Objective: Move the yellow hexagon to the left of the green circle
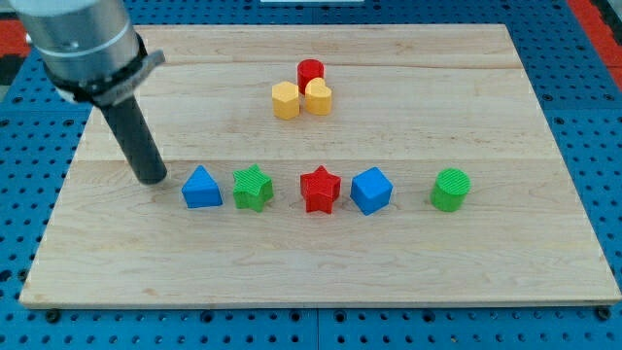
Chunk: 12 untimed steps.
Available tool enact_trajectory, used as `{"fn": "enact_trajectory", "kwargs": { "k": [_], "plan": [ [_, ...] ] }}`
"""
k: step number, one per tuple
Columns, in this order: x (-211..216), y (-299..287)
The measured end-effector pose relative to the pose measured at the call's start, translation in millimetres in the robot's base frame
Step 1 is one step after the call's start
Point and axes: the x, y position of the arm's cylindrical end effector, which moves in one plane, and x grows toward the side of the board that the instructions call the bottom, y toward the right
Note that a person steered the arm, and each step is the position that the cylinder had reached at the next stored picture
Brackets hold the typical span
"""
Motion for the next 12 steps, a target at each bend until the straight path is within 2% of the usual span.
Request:
{"fn": "enact_trajectory", "kwargs": {
  "k": [1,2,4,6,7,9,10,12],
  "plan": [
    [-66,80],
    [-93,123],
    [-145,113],
    [-45,166],
    [-43,201],
    [-69,232],
    [-53,270],
    [-44,280]
  ]
}}
